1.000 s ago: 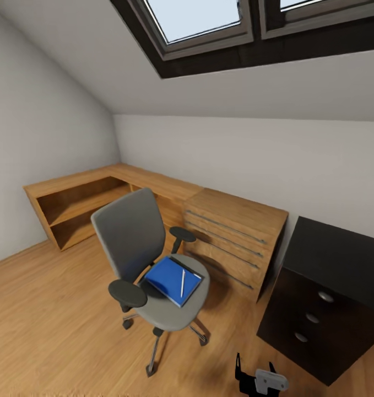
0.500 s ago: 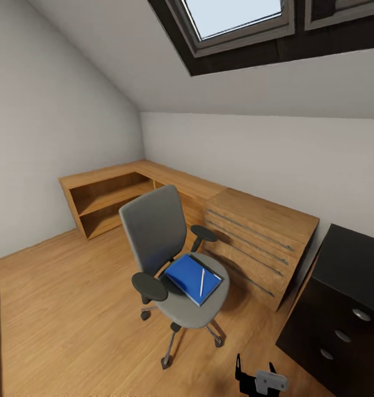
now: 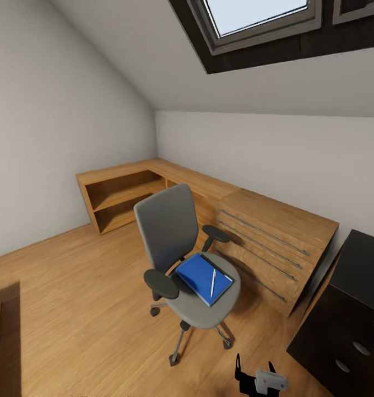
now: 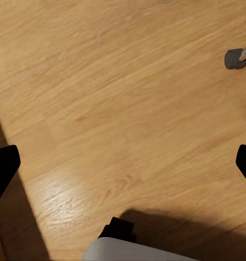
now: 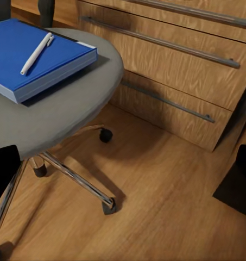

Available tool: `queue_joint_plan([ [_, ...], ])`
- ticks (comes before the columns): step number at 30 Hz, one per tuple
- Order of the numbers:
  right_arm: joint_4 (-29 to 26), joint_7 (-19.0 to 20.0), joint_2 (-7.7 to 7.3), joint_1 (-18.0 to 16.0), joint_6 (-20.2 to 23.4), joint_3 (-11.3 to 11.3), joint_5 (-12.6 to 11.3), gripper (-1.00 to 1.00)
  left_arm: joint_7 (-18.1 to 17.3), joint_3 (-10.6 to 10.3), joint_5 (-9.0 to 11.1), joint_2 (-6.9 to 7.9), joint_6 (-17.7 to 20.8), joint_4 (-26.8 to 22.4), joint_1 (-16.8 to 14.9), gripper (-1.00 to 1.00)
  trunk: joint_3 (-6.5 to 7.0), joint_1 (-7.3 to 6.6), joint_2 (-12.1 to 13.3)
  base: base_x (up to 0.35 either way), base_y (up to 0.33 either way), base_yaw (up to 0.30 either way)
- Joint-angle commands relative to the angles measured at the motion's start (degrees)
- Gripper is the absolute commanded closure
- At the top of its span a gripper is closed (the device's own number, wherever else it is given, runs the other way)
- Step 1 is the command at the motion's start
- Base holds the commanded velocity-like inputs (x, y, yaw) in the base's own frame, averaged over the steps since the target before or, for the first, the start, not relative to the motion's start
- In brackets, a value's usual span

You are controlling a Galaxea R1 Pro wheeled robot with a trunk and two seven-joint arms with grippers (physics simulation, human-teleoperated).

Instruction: In the bedroom, organize the workspace by keeping the computer under the desk, ensuring the monitor is on the desk, placing the keyboard on the desk next to the monitor, placing the mouse on the desk next to the keyboard, moving the folder from the swivel chair onto the desk next to the mouse, stacking the notebook on top of the folder with the pen on top of the notebook, and positioning the swivel chair next to the desk.

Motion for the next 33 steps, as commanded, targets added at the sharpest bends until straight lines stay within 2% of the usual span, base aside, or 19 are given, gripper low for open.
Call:
queue_joint_plan([
  [1,0.0,-0.2,0.0,0.0,-0.2,0.5,-0.3,-1.0,0.4,-0.5,0.4,0.01,-1.1,0.0,-0.1,-1.0,-0.06,0.0,0.0,0.0,0.0,0.009],
  [8,0.0,-0.2,-0.02,0.0,0.3,0.5,-0.4,-1.0,0.6,-0.5,0.5,-0.05,-3.2,-0.3,-0.1,-1.0,-0.06,0.0,0.0,0.0,0.0,0.004],
  [15,0.0,-0.2,-0.06,-0.1,2.4,0.4,-0.4,-1.0,0.7,-0.6,0.5,-0.29,-3.3,-0.5,-0.1,-1.0,-1.32,1.54,-2.8,0.0,0.0,0.0],
  [21,0.0,-0.2,0.02,-0.1,2.9,0.4,-0.6,-1.0,0.8,-0.5,0.5,-1.01,-3.2,-0.5,-0.1,-1.0,-2.4,2.85,-5.2,0.0,0.0,0.0],
  [27,-0.1,-0.2,-0.01,0.0,2.9,0.3,-0.6,-1.0,1.0,-0.5,0.6,-1.03,-3.2,-0.5,-0.1,-1.0,-3.47,4.17,-7.7,0.0,0.0,0.005],
  [33,-0.1,-0.2,-0.01,-0.1,2.9,0.2,-0.7,-1.0,1.1,-0.4,0.6,-0.97,-3.3,-0.5,-0.1,-1.0,-4.58,5.49,-10.1,0.0,0.0,0.256],
])
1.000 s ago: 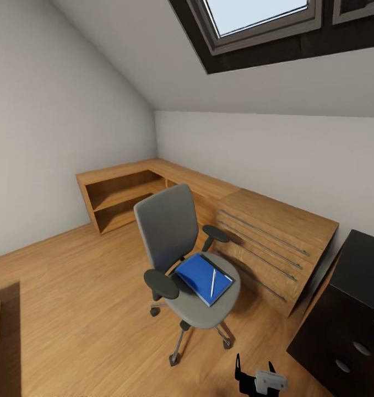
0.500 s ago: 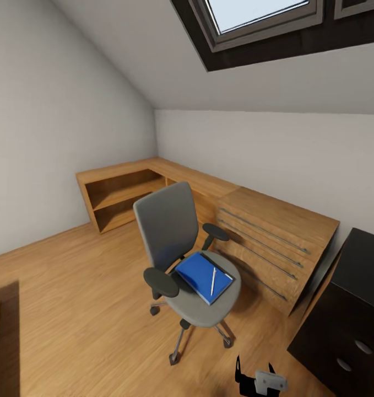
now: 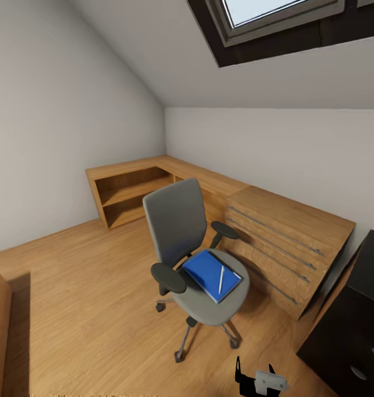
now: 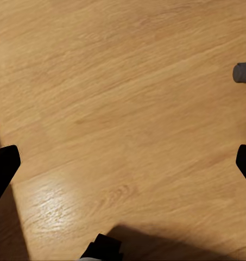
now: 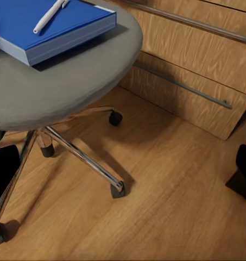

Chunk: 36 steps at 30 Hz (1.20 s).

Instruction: In the bedroom, organize the workspace by keeping the computer under the desk, ensuring the monitor is on the desk, placing the keyboard on the desk next to the monitor, placing the mouse on the desk next to the keyboard, moving the folder from the swivel chair onto the desk next to the mouse, stacking the notebook on top of the folder with the pen on top of the notebook, and positioning the swivel chair next to the desk.

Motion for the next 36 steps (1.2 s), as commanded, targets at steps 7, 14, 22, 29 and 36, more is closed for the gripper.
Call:
queue_joint_plan([
  [7,0.0,-0.3,-0.04,0.0,-0.1,0.4,-0.4,-1.0,0.3,-0.5,0.3,-0.11,-0.5,0.0,0.0,-1.0,-1.68,1.54,-2.9,0.0,0.0,0.18],
  [14,0.0,-0.3,-0.01,0.0,-0.1,0.4,-0.4,-1.0,0.3,-0.5,0.3,-0.11,-0.5,0.0,-0.1,-1.0,-3.44,3.08,-5.7,0.0,0.0,0.149],
  [22,0.0,-0.3,-0.05,0.0,-0.1,0.4,-0.3,-1.0,0.0,-0.7,0.1,-0.11,-0.6,0.0,-0.1,-1.0,-4.01,3.3,-6.1,0.0,0.0,0.119],
  [29,-0.6,-0.6,-0.12,-0.1,-0.4,0.3,-0.2,-1.0,0.0,-0.9,-0.2,-0.15,-0.6,0.0,-0.1,-1.0,-4.05,3.3,-6.1,0.0,0.0,0.014],
  [36,-15.7,-5.7,-0.85,-0.5,9.3,0.1,-0.2,-1.0,3.5,-0.5,0.0,-0.2,3.7,-14.3,-0.1,-1.0,-4.05,3.3,-6.1,0.0,0.0,0.001],
])
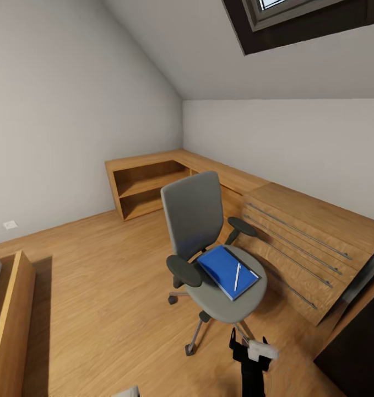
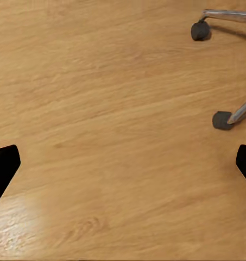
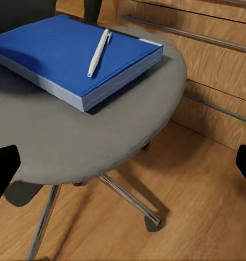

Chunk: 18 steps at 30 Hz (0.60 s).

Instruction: In the bedroom, organize the workspace by keeping the computer under the desk, ensuring the monitor is on the desk, placing the keyboard on the desk next to the monitor, placing the mouse on the desk next to the keyboard, moving the folder from the swivel chair onto the desk next to the mouse, stacking the notebook on top of the folder with the pen on top of the notebook, and positioning the swivel chair next to the desk.

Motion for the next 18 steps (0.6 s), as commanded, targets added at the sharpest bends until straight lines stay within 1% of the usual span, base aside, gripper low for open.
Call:
queue_joint_plan([
  [1,-2.2,-1.2,-0.31,-0.1,1.9,0.4,-0.4,-1.0,1.4,-0.4,0.7,0.1,1.6,-1.7,-0.1,-1.0,-0.06,0.0,0.0,0.0,0.0,0.0],
  [2,-6.2,-2.2,-0.97,-0.1,5.8,0.4,-0.4,-1.0,3.5,-0.3,0.7,0.2,6.2,-5.4,-0.1,-1.0,-0.06,0.0,0.0,0.0,0.0,0.0],
  [3,-8.4,-2.5,-1.5,-0.1,8.0,0.4,-0.4,-1.0,4.6,-0.3,0.7,0.26,9.3,-8.2,-0.1,-1.0,-0.06,0.0,0.0,0.0,0.0,0.0],
  [4,-11.8,-3.0,-2.36,-0.1,11.6,0.3,-0.4,-1.0,6.5,-0.1,0.7,0.38,14.3,-12.9,-0.1,-1.0,-0.06,0.0,0.0,0.0,0.0,0.0],
  [5,-13.4,-3.2,-2.82,-0.1,13.4,0.2,-0.4,-1.0,7.2,0.1,0.7,0.46,16.8,-15.4,-0.1,-1.0,-0.06,0.0,0.0,0.0,0.0,0.0],
  [6,-16.4,-3.4,-3.81,-0.2,17.1,-0.2,-0.5,-1.0,8.5,1.1,0.8,0.63,21.5,-20.5,-0.1,-1.0,-0.06,0.0,0.0,0.0,0.0,0.0],
  [7,-18.7,-3.4,-4.72,-0.4,21.0,-0.9,-0.5,-1.0,9.3,2.7,0.7,0.73,25.9,-25.5,-0.1,-1.0,-0.06,0.0,0.0,0.0,0.0,0.0],
  [8,-20.3,-3.4,-5.34,-1.1,25.0,-2.0,-0.6,-1.0,9.7,4.7,0.7,0.73,29.8,-30.1,-0.1,-1.0,-0.06,0.0,0.0,0.0,0.0,0.0],
  [10,-22.0,-3.2,-5.97,-3.9,32.5,-4.5,-0.9,-1.0,10.2,8.3,0.7,0.7,36.7,-37.9,-0.1,-1.0,-0.06,0.0,0.0,0.0,0.0,0.0],
  [11,-22.2,-3.2,-6.06,-4.8,34.2,-5.2,-1.0,-1.0,10.2,9.0,0.7,0.71,38.1,-39.3,-0.1,-1.0,-0.06,0.0,0.0,0.0,0.0,0.0],
  [12,-22.7,-2.6,-6.35,-6.6,38.6,-7.0,-1.5,-1.0,10.2,11.1,0.8,0.8,41.1,-42.1,-0.1,-1.0,-0.06,0.0,0.0,0.0,0.0,0.0],
  [15,-22.6,-0.9,-6.48,-7.6,41.8,-9.0,-2.5,-1.0,10.2,13.0,0.7,0.85,42.6,-43.6,-0.1,-1.0,-0.06,0.0,0.0,0.0,0.0,0.0],
  [16,-21.8,0.6,-6.4,-8.0,43.1,-9.8,-3.1,-1.0,10.1,13.8,0.7,1.0,43.1,-44.2,-0.1,-1.0,-0.06,0.0,0.0,0.0,0.0,0.0],
  [18,-20.2,2.1,-6.33,-8.3,44.0,-10.2,-3.3,-1.0,10.1,14.4,0.6,1.43,43.5,-44.6,-0.1,-1.0,-0.06,0.0,0.0,0.0,0.0,0.0],
])
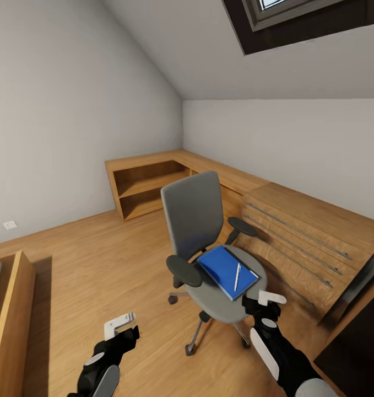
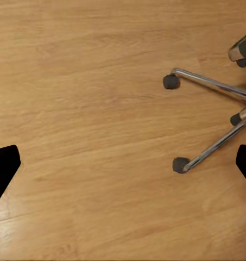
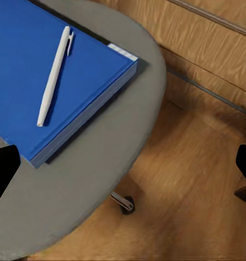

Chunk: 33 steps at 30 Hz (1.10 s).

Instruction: In the bedroom, organize the workspace by keeping the computer under the desk, ensuring the monitor is on the desk, placing the keyboard on the desk next to the monitor, placing the mouse on the desk next to the keyboard, moving the folder from the swivel chair onto the desk next to the mouse, stacking the notebook on top of the folder with the pen on top of the notebook, and positioning the swivel chair next to the desk.

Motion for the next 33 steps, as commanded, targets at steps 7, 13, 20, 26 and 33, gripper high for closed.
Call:
queue_joint_plan([
  [7,6.1,2.7,0.34,-0.5,2.0,0.1,0.0,-1.0,0.6,0.7,0.4,2.54,0.5,-0.7,0.0,-1.0,-0.06,0.0,0.0,0.06,0.0,0.0],
  [13,6.0,2.8,0.41,-0.5,2.0,0.2,0.0,-1.0,0.5,0.6,0.4,2.46,0.5,-0.6,0.0,-1.0,-0.06,0.0,0.0,0.284,0.0,0.0],
  [20,6.0,3.0,0.42,-0.5,1.8,0.3,0.0,-1.0,0.7,-0.2,0.5,2.39,0.4,-0.5,0.0,-1.0,-0.06,0.0,0.0,0.283,0.0,0.0],
  [26,6.0,3.1,0.43,-0.5,1.8,0.3,0.0,-1.0,0.8,-0.5,0.5,2.42,0.4,-0.5,0.0,-1.0,-0.06,0.0,0.0,0.3,0.0,0.0],
  [33,6.0,3.1,0.51,-0.5,1.7,1.7,-0.1,-1.0,1.0,-0.5,0.5,2.4,0.4,-0.5,0.0,-1.0,-0.06,0.0,0.0,0.161,0.0,0.0],
])
